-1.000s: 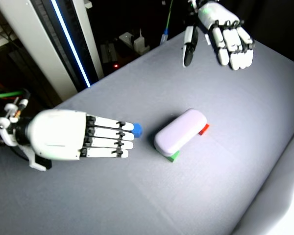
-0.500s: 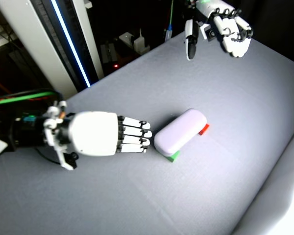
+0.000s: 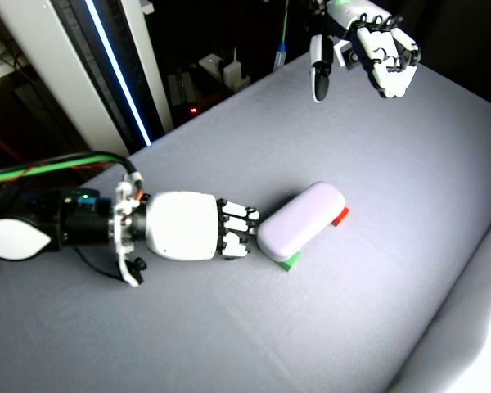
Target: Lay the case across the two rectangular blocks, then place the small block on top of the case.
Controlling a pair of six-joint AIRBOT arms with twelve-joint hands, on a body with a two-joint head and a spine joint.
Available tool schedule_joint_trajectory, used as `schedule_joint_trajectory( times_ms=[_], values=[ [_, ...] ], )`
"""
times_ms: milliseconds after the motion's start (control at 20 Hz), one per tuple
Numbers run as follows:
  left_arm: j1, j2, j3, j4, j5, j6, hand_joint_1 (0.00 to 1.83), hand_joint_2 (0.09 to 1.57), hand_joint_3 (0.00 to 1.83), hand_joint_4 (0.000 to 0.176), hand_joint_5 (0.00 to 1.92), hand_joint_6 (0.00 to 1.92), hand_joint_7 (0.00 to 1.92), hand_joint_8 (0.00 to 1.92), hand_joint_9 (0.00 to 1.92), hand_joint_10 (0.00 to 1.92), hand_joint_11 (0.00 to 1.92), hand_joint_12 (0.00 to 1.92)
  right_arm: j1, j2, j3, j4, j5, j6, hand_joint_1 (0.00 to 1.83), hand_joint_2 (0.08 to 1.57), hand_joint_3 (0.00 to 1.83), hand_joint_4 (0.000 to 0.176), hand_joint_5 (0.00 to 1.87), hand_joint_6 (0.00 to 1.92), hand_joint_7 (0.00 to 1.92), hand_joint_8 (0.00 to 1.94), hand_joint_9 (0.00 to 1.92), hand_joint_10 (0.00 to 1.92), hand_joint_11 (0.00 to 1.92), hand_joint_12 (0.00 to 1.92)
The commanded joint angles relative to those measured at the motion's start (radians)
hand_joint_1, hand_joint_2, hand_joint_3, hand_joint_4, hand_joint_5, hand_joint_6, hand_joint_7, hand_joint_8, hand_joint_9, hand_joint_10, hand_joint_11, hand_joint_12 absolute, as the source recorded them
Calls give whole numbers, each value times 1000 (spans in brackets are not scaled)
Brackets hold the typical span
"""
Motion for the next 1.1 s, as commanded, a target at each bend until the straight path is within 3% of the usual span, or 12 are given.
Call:
schedule_joint_trajectory(
  times_ms=[0, 300, 350, 400, 500, 600, 700, 750, 800, 850, 900, 1050],
  values=[
    [-9, -4, 6, 13, -121, -2, 1079, 888, 1, 0, 216, 1, 370, 2, 406, 5, 0, 1171, 10, -2, 5, 28, 85, 2, 1121, 1035, 0, 0, 495, 14, 545, 18, 789, 99, 422, 1255],
    [-11, -13, 13, 13, -116, -14, 1040, 903, 5, 3, 212, 0, 384, 2, 410, 1, 0, 1154, 20, -16, 7, 15, 82, 7, 1086, 1014, 2, 0, 681, 12, 729, 35, 820, 181, 396, 1255],
    [-11, -13, 13, 13, -115, -14, 1030, 904, 4, 20, 208, 0, 380, 0, 402, 1, 0, 1104, 22, -18, 7, 12, 82, 7, 1083, 1009, 0, 0, 710, 3, 764, 26, 828, 265, 458, 1257],
    [-11, -13, 13, 13, -115, -14, 1030, 904, 4, 20, 208, 0, 380, 0, 402, 1, 0, 1104, 24, -22, 9, 9, 79, 7, 1083, 1009, 0, 0, 710, 3, 764, 26, 828, 265, 458, 1257],
    [-12, -15, 13, 13, -115, -14, 1018, 906, 2, 18, 198, 0, 377, 0, 403, 2, 0, 1088, 25, -27, 11, 8, 76, 7, 1112, 1006, 0, 0, 761, 0, 799, 20, 777, 514, 524, 1271],
    [-13, -16, 13, 13, -114, -14, 1002, 915, 2, 13, 200, 1, 389, 4, 413, 4, 0, 1149, 25, -28, 11, 7, 76, 7, 1144, 991, 0, 0, 838, 5, 864, 75, 679, 940, 565, 1380],
    [-14, -17, 13, 12, -112, -14, 996, 920, 3, 22, 200, 1, 391, 3, 415, 3, 0, 1138, 25, -29, 11, 7, 76, 7, 1213, 987, 3, 0, 903, 2, 664, 720, 644, 1190, 611, 1479],
    [-14, -17, 13, 12, -113, -16, 984, 919, 2, 19, 202, 1, 397, 3, 422, 5, 0, 1155, 25, -29, 11, 7, 75, 7, 1186, 1055, 7, 0, 1022, 670, 636, 932, 689, 1226, 660, 1512],
    [-14, -17, 13, 12, -113, -17, 980, 914, 0, 27, 206, 2, 404, 5, 424, 5, 0, 1160, 25, -29, 11, 7, 74, 7, 1166, 1102, 7, 0, 971, 932, 624, 1035, 695, 1292, 673, 1568],
    [-14, -16, 13, 12, -114, -18, 983, 913, 0, 29, 206, 1, 406, 4, 429, 6, 0, 1190, 25, -29, 12, 7, 73, 7, 1222, 1166, 4, 0, 908, 881, 784, 1387, 722, 1357, 697, 1623],
    [-13, -16, 13, 12, -114, -18, 982, 912, 0, 28, 208, 2, 411, 6, 434, 8, 0, 1198, 25, -29, 13, 7, 72, 7, 1241, 1166, 0, 0, 914, 858, 852, 1403, 751, 1372, 709, 1638],
    [-12, -16, 11, 12, -114, -21, 988, 900, 0, 32, 232, 3, 451, 7, 468, 12, 0, 1263, 25, -28, 14, 7, 71, 16, 1220, 1133, 0, 10, 890, 1173, 996, 1022, 848, 1379, 663, 1690]
  ],
)
